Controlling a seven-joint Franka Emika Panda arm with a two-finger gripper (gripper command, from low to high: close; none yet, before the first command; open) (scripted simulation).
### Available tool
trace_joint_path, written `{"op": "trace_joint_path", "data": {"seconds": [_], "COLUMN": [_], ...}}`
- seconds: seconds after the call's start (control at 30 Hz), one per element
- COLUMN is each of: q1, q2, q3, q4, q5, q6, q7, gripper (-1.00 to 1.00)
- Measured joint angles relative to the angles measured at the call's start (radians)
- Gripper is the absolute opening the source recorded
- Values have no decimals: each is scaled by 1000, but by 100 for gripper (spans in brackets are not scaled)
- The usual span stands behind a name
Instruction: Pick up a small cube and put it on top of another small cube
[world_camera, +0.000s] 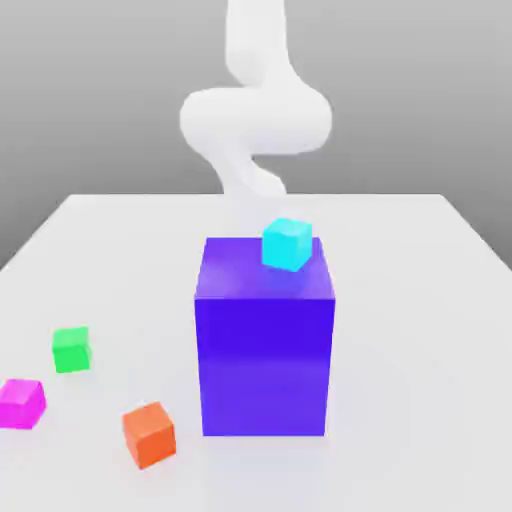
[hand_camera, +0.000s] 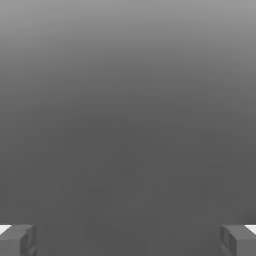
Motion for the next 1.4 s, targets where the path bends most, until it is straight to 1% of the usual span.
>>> {"op": "trace_joint_path", "data": {"seconds": [0.17,0.37,0.5,0.63,0.77,0.87,1.0,1.03,1.27,1.4], "q1": [-39,-84,-113,-180,-264,-345,-432,-453,-460,-405], "q2": [184,397,543,695,851,966,1111,1144,1151,1032], "q3": [-89,-209,-290,-347,-344,-316,-224,-199,-192,-265], "q4": [-32,-70,-95,-120,-143,-155,-129,-121,-119,-149], "q5": [-37,-39,-3,74,175,247,346,365,368,282], "q6": [76,165,226,285,340,383,482,508,512,424], "q7": [-92,-229,-347,-494,-658,-772,-860,-876,-878,-813], "gripper": [0,0,0,0,0,0,0,-100,-100,-100]}}
